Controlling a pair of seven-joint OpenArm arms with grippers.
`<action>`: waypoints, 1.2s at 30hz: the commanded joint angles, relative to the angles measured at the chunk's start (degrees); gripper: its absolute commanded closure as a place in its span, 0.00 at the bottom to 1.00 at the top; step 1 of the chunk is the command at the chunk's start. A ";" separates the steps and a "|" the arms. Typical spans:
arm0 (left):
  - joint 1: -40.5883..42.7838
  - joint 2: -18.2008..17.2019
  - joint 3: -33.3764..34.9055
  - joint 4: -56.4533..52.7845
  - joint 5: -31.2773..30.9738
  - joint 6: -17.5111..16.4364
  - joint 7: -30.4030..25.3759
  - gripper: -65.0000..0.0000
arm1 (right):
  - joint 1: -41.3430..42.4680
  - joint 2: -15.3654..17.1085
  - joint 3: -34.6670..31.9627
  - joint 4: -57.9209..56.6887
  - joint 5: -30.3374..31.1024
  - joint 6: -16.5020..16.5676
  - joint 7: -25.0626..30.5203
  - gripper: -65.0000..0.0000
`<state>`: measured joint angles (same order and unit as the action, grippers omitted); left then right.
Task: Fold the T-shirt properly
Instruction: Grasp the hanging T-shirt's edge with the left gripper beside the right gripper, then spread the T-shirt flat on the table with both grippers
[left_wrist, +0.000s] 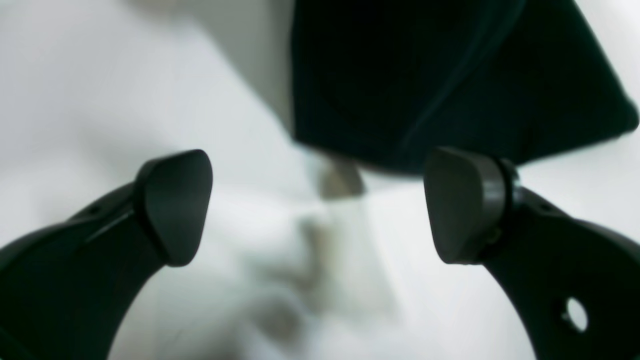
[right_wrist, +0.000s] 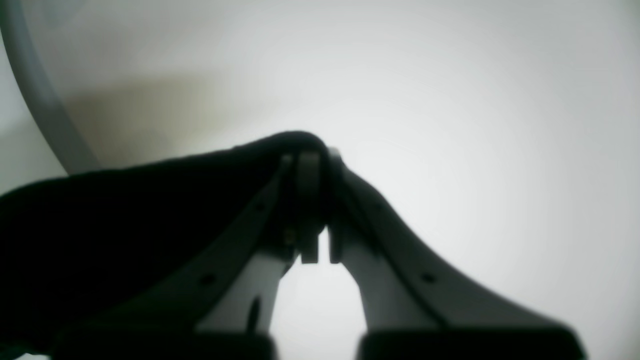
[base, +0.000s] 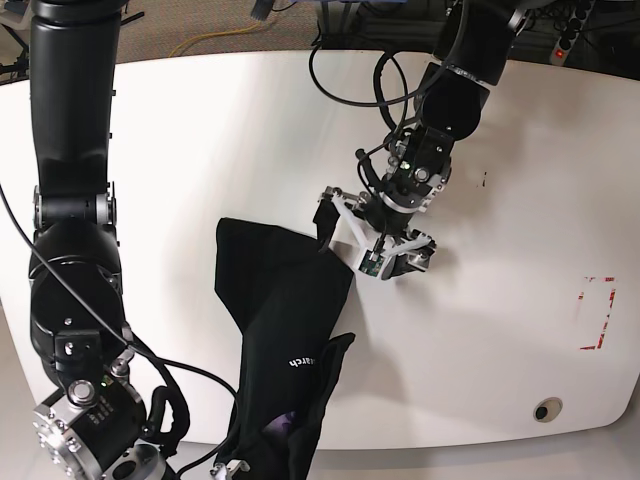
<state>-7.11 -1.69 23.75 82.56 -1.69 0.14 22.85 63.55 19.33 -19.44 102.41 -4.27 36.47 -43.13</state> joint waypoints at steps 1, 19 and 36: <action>-2.60 1.91 0.30 -2.78 -0.11 0.17 -1.09 0.00 | 2.25 0.05 0.50 0.49 -0.43 -1.00 1.07 1.00; -11.04 7.72 0.47 -21.77 0.24 0.17 -6.19 0.76 | 0.58 0.40 0.76 0.75 -0.52 -1.08 1.07 1.00; -7.17 -2.04 -4.19 2.58 0.24 0.25 5.06 0.97 | 0.06 0.14 11.22 -6.63 -4.74 -0.73 1.24 1.00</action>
<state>-12.86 -2.74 20.64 80.73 -1.52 -0.01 28.67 60.73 19.27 -9.19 96.68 -8.64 36.60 -43.07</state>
